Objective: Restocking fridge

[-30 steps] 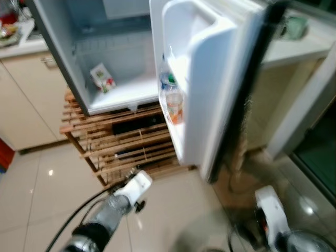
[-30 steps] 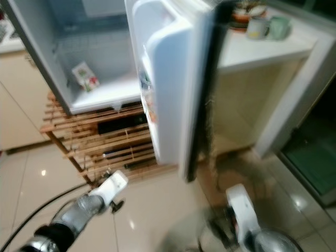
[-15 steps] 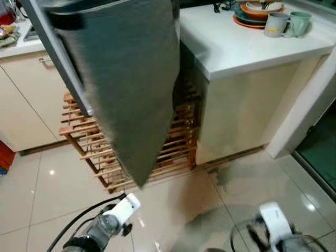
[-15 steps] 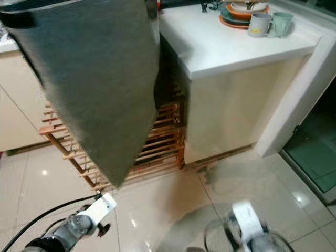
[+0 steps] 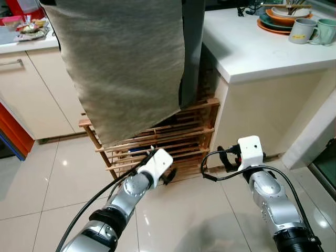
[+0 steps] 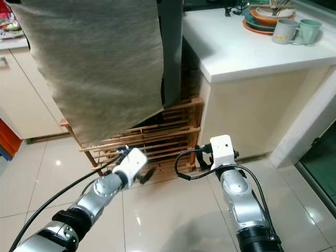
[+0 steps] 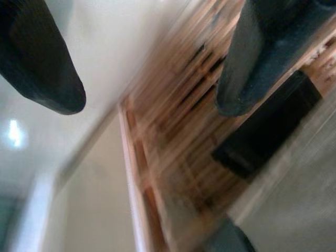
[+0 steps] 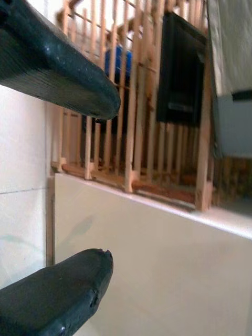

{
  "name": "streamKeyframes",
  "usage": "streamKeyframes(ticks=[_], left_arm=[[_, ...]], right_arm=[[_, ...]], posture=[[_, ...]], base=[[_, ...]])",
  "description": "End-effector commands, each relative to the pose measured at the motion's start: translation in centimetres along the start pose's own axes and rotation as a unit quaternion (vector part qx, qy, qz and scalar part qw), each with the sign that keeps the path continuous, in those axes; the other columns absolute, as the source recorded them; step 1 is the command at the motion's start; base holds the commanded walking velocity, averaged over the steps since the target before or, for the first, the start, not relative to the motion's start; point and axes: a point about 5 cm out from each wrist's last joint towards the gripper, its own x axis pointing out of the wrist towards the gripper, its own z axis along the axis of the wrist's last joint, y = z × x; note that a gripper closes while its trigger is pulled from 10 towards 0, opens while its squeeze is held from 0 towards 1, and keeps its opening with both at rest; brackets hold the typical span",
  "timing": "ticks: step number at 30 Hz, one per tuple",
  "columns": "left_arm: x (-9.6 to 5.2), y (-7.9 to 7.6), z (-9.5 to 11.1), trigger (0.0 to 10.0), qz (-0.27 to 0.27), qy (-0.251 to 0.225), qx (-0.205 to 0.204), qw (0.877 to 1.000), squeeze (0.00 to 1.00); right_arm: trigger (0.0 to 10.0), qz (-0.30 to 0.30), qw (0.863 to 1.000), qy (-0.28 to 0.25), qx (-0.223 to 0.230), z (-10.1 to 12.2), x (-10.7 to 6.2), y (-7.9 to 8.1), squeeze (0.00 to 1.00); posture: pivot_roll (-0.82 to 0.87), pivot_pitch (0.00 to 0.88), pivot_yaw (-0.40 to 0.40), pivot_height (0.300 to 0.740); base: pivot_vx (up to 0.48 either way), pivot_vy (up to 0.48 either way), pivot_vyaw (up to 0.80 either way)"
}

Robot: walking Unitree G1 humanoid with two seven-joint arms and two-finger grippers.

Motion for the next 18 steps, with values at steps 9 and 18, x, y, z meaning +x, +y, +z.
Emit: streamKeyframes(ticks=[9, 18], left_arm=[[-1.6, 5.7, 10.0, 10.0, 0.155, -0.227, -0.126, 0.953, 0.0], [-2.6, 6.5, 8.0, 10.0, 0.179, -0.158, -0.114, 0.964, 0.0]], right_arm=[[10.0, -0.084, 0.99, -0.107, 0.048, 3.8, 0.7, -1.6, 0.0], [10.0, -0.076, 0.989, -0.115, 0.056, 3.8, 1.1, -1.0, 0.0]], posture=[[-0.12, 0.0, 0.0, 0.74], [-0.09, 0.0, -0.005, 0.74]], base=[[0.0, 0.373, 0.0], [0.0, 0.48, -0.36]])
